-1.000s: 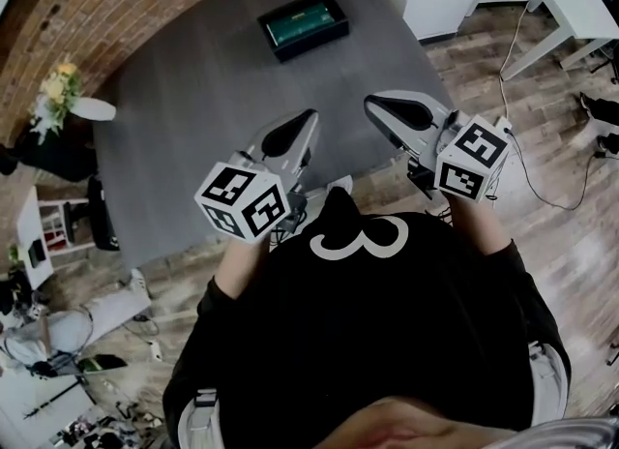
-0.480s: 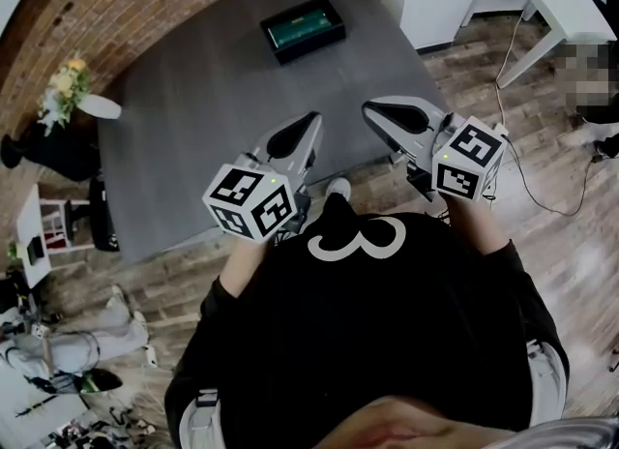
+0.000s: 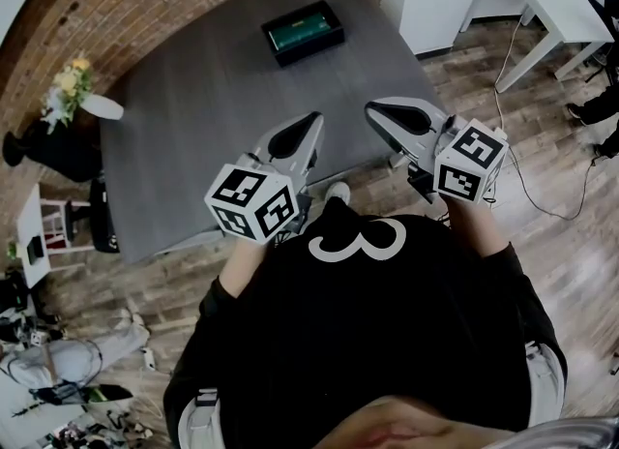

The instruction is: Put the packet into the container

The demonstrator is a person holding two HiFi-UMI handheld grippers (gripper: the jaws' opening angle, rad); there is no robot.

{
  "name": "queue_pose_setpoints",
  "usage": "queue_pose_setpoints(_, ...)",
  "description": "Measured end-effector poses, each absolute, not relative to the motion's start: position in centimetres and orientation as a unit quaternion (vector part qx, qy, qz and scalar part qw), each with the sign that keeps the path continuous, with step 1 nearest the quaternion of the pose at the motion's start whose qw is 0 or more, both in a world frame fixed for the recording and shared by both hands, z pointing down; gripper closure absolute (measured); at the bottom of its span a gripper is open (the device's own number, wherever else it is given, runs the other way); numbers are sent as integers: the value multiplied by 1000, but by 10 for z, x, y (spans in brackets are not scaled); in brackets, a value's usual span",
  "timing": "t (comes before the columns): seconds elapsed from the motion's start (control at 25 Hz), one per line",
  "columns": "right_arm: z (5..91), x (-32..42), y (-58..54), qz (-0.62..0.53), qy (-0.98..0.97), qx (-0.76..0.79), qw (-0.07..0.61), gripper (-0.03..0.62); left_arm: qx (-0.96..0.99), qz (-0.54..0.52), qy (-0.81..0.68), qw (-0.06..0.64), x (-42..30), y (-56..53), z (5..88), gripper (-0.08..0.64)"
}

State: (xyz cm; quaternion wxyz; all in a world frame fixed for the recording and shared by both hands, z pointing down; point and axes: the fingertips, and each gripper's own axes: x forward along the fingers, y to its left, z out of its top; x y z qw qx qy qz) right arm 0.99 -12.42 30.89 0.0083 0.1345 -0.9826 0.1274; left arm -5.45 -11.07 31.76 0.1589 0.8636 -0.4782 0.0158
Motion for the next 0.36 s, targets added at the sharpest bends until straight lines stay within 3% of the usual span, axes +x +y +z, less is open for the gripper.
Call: queue_pose_setpoints(0.36, 304, 10, -119, 118, -984, 133, 12, 592, 865, 18, -477, 157, -53, -109, 315, 548)
